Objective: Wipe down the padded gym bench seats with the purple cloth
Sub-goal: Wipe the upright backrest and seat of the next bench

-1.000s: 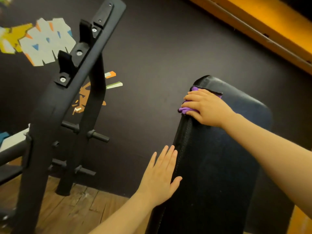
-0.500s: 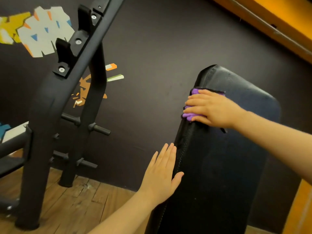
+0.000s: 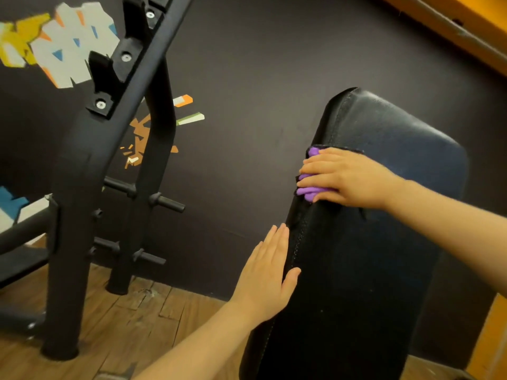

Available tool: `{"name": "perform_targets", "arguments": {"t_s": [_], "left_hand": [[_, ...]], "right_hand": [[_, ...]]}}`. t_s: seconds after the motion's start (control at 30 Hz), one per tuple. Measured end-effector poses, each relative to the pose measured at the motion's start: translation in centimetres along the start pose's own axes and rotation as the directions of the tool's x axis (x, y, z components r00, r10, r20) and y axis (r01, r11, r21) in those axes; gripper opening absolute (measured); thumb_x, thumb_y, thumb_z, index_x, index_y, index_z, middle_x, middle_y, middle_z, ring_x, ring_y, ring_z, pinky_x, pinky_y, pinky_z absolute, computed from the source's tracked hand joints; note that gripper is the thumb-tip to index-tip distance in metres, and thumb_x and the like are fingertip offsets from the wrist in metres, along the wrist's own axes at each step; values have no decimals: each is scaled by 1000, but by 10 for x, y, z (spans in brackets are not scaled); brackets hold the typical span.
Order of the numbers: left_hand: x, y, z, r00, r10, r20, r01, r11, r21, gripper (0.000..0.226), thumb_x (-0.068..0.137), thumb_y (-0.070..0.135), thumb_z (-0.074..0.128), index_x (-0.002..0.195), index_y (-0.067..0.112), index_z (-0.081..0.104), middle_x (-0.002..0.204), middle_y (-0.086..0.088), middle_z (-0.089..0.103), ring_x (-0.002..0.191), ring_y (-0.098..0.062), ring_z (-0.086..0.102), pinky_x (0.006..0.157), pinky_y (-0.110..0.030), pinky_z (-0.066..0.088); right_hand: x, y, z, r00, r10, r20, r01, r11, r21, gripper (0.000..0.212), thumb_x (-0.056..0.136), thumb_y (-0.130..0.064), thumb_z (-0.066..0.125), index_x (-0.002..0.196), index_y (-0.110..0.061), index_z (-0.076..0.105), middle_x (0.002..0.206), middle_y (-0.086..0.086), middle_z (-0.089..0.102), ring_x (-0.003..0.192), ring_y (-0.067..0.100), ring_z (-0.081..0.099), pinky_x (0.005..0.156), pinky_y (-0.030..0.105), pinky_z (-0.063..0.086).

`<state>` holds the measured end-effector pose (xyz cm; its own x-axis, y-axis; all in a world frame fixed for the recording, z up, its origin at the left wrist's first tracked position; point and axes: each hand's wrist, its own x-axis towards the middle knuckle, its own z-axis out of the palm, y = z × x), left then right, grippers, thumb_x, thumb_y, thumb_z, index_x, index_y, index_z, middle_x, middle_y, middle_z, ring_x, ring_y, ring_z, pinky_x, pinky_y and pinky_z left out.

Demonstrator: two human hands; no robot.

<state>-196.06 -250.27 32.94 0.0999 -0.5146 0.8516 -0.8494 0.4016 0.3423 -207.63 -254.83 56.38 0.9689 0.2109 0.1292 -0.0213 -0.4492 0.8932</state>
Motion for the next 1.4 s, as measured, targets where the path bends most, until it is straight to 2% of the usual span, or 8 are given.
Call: {"name": "perform_targets", "arguments": {"t_s": [0.13,0.3,0.53,0.73,0.97,1.1,1.2,1.4], "left_hand": [[-3,0,4,1000,4,7,-4,998,-63,69,101,36,41,140,34,-15,150,21,-13,140,5,-12,110,-10,-4],[-4,2,9,999,-42,-29,40,997,-68,68,100,33,45,140,34,-10,148,22,-8,138,7,-8,109,-8,-2],[-48,-11,5,994,27,107,-42,989,139,75,97,46,42,140,28,-17,149,15,-20,139,0,-16,116,-20,-7],[-62,-9,15,996,-27,87,20,996,85,71,99,41,40,142,28,-15,152,15,-17,141,0,-14,116,-19,-5],[-92,-22,12,980,6,198,-45,980,193,72,99,48,34,143,23,-17,151,10,-20,141,-3,-18,117,-23,-6],[-98,-22,19,982,-16,191,-13,988,153,71,100,45,34,142,24,-19,152,12,-23,141,-2,-20,111,-15,-13],[-101,-23,25,986,-28,164,12,996,94,71,100,41,36,142,26,-18,152,14,-20,141,1,-18,115,-17,-7],[-112,-24,34,984,-143,105,134,987,89,74,93,57,26,143,22,-15,151,8,-18,142,-4,-17,114,-18,-6]], "right_hand": [[13,32,-9,992,110,-56,-111,994,-15,49,94,-46,39,103,-10,71,101,9,67,93,31,62,93,44,46],[5,-12,1,968,241,-74,-243,970,-16,44,91,-44,40,95,-14,72,102,4,68,102,24,59,105,40,34],[-3,-39,6,987,82,135,-86,996,23,50,92,-48,32,109,-19,69,110,0,65,106,21,58,101,42,40],[3,-53,13,971,231,63,-229,973,-36,45,92,-42,35,98,-17,72,103,1,66,102,23,58,102,40,37],[-7,-117,26,967,78,243,-111,986,122,33,94,-41,42,105,-24,69,106,-6,65,105,15,56,104,35,35],[4,-73,19,949,286,128,-290,957,15,29,93,-32,49,90,-14,70,90,2,65,91,24,59,95,41,42],[5,-87,23,916,389,101,-384,921,-62,35,91,-33,43,92,-11,71,95,4,67,98,25,58,102,40,36],[-13,-177,38,918,240,317,-297,944,145,52,90,-56,36,112,-20,66,118,-3,61,119,16,48,112,35,19]]}}
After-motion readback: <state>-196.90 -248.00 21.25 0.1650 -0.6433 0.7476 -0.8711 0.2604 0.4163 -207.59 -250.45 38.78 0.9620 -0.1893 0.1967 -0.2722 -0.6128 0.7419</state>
